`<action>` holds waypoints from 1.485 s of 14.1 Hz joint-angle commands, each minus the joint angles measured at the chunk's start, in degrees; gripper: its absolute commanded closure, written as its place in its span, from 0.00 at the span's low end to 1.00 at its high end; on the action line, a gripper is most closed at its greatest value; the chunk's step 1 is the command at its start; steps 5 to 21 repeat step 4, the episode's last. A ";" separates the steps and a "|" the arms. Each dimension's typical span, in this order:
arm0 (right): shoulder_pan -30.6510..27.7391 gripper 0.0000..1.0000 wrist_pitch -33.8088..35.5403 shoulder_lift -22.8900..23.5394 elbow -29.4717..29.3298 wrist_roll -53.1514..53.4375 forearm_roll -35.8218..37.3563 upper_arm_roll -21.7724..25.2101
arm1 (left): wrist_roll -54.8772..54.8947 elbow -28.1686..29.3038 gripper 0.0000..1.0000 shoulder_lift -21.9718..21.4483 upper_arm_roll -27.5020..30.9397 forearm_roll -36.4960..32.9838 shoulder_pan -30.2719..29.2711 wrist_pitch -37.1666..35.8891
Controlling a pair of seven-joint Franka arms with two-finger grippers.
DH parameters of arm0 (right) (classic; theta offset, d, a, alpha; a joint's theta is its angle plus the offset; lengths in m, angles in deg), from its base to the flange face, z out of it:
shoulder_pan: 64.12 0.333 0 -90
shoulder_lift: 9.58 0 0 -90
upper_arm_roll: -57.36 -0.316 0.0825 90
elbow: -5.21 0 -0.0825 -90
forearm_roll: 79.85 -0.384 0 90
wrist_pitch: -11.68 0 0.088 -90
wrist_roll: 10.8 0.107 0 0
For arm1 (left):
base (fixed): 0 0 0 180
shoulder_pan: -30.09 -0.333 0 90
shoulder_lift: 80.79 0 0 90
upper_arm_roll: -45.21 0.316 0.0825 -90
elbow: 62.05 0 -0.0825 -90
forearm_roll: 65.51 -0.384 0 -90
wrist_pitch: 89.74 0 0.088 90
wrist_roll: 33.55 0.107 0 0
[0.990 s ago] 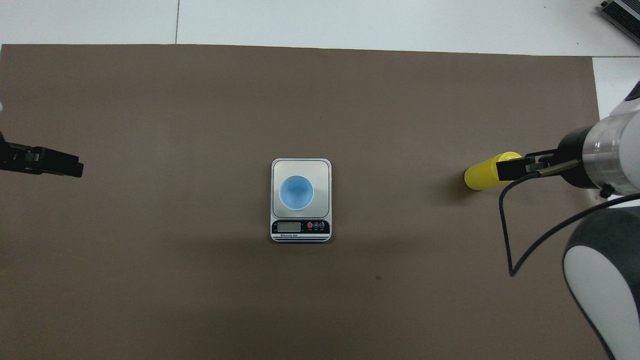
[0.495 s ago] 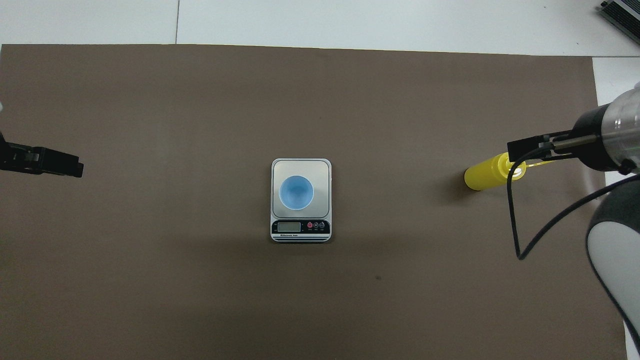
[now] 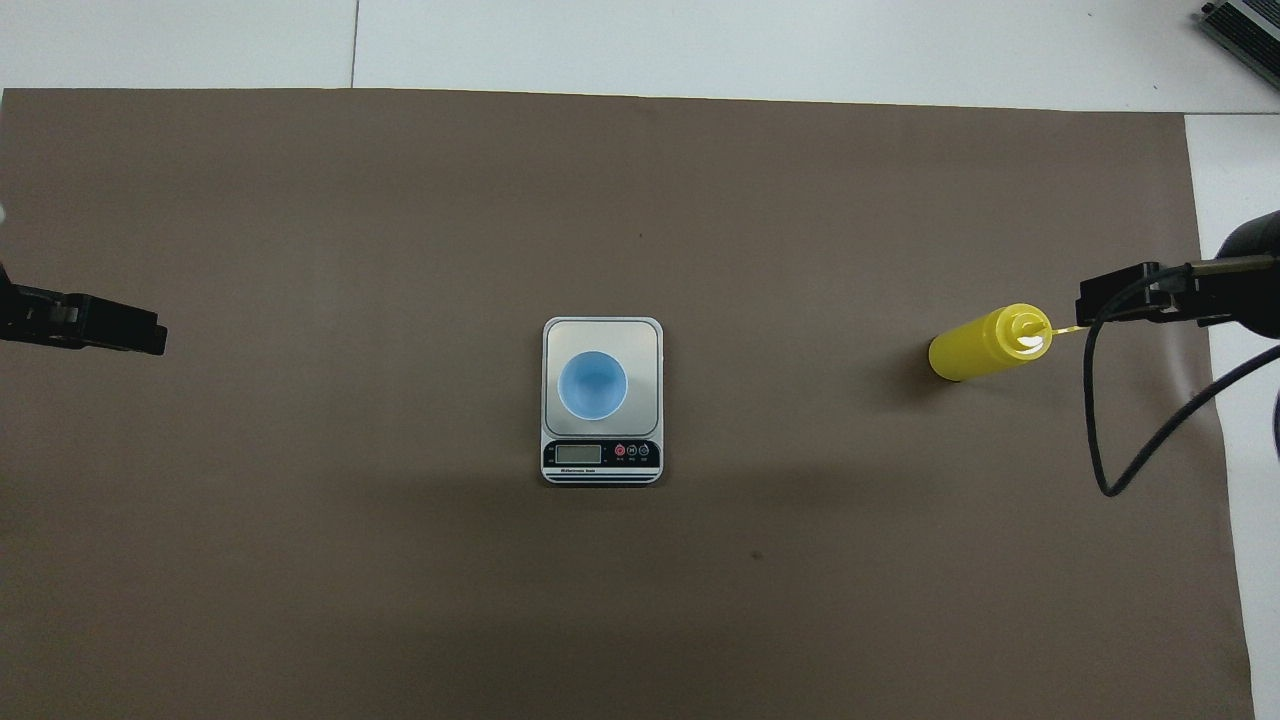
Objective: Pour seasoning into cup on scale with both arms
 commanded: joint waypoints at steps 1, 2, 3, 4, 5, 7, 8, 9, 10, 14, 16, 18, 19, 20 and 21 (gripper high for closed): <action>-0.60 0.00 -1.67 -1.86 2.35 0.51 -1.51 -0.34 | 0.28 1.29 0.00 -1.47 -0.43 -0.60 -0.67 -0.54; -0.60 0.00 -1.67 -1.86 2.35 0.51 -1.52 -0.43 | 0.28 1.29 0.00 -1.47 -0.43 -0.60 -0.67 -0.54; -0.43 0.00 -1.67 -1.86 2.27 0.51 -1.52 -0.34 | 0.36 1.29 0.00 -1.47 -0.43 -0.60 -0.67 -0.54; -0.34 0.00 -1.67 -1.86 2.35 0.51 -1.60 -0.34 | 0.36 1.29 0.00 -1.47 -0.43 -0.60 -0.67 -0.54; -0.34 0.00 -1.67 -1.86 2.35 0.51 -1.60 -0.34 | 0.36 1.29 0.00 -1.47 -0.43 -0.60 -0.67 -0.54; -0.34 0.00 -1.67 -1.86 2.35 0.51 -1.60 -0.34 | 0.36 1.29 0.00 -1.47 -0.43 -0.60 -0.67 -0.54; -0.34 0.00 -1.67 -1.86 2.35 0.51 -1.60 -0.34 | 0.36 1.29 0.00 -1.47 -0.43 -0.60 -0.67 -0.54; -0.34 0.00 -1.67 -1.86 2.35 0.51 -1.60 -0.34 | 0.36 1.29 0.00 -1.47 -0.43 -0.60 -0.67 -0.54; -0.34 0.00 -1.67 -1.86 2.35 0.51 -1.60 -0.34 | 0.36 1.29 0.00 -1.47 -0.43 -0.60 -0.67 -0.54; -0.34 0.00 -1.67 -1.86 2.35 0.51 -1.60 -0.34 | 0.36 1.29 0.00 -1.47 -0.43 -0.60 -0.67 -0.54; -0.34 0.00 -1.67 -1.86 2.35 0.51 -1.60 -0.34 | 0.36 1.29 0.00 -1.47 -0.43 -0.60 -0.67 -0.54; -0.34 0.00 -1.67 -1.86 2.35 0.51 -1.60 -0.34 | 0.36 1.29 0.00 -1.47 -0.43 -0.60 -0.67 -0.54; -0.34 0.00 -1.67 -1.86 2.35 0.51 -1.60 -0.34 | 0.36 1.29 0.00 -1.47 -0.43 -0.60 -0.67 -0.54; -0.34 0.00 -1.67 -1.86 2.35 0.51 -1.60 -0.34 | 0.36 1.29 0.00 -1.47 -0.43 -0.60 -0.67 -0.54; -0.34 0.00 -1.67 -1.86 2.35 0.51 -1.60 -0.34 | 0.36 1.29 0.00 -1.47 -0.43 -0.60 -0.67 -0.54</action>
